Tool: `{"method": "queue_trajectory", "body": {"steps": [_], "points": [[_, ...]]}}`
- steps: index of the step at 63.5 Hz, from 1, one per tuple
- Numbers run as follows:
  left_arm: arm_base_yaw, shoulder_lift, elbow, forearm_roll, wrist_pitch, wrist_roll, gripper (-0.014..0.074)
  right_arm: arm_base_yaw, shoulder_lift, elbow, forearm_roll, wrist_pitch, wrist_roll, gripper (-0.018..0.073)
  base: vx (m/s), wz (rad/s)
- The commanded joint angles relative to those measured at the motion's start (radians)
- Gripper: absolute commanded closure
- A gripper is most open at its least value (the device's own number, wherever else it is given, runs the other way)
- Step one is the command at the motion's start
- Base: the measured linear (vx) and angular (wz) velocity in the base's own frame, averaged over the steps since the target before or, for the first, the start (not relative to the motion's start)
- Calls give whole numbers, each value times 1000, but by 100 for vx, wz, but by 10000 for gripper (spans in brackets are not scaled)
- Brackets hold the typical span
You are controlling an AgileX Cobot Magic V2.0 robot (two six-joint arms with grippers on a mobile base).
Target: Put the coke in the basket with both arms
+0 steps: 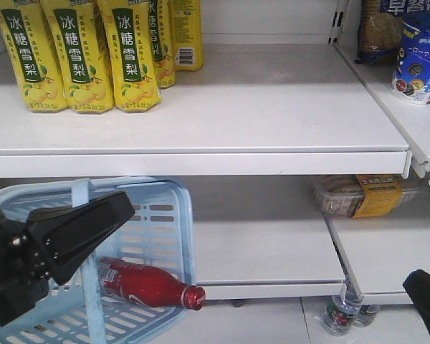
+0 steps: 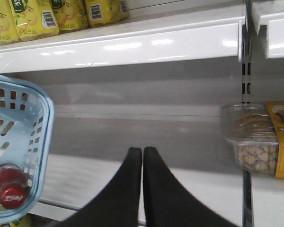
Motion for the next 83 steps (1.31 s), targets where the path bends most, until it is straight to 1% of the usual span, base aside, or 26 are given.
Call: {"method": "queue_trajectory", "body": {"steps": [1,6,12,16,22,29,36,49,54,60,66,70,73,78,83], "points": [[-7,-70,8,-182,-105,169,603,2,6,-29,-42,20,-4,564,0,0],[-7,-110,50,-241,-88,262,603,2,6,-29,-42,20,-4,564,0,0],[-7,-152,99,-312,-42,328,603,2,6,-29,-42,20,-4,564,0,0],[-7,-176,123,-346,-2,371,603,2,6,-29,-42,20,-4,564,0,0],[-7,-209,148,-387,71,428,603,2,6,-29,-42,20,-4,564,0,0],[-7,-251,174,-423,148,516,603,2,6,-29,-42,20,-4,564,0,0],[-7,-293,197,-477,200,605,603,2,6,-29,-42,20,-4,564,0,0],[-7,-366,244,-564,276,730,603,2,6,-29,-42,20,-4,564,0,0],[-7,-403,264,-566,293,759,603,2,6,-29,-42,20,-4,564,0,0],[-7,-457,296,-566,307,827,603,2,6,-29,-42,20,-4,564,0,0],[-7,-492,321,-566,309,933,603,2,6,-29,-42,20,-4,564,0,0],[-7,-510,339,-566,310,981,603,2,6,-29,-42,20,-4,564,0,0],[-7,-524,355,-577,310,997,603,2,6,-29,-42,20,-4,564,0,0],[-7,-548,388,-611,311,997,603,2,6,-29,-42,20,-4,564,0,0],[-7,-576,393,-627,379,997,603,2,6,-29,-42,20,-4,564,0,0]]}}
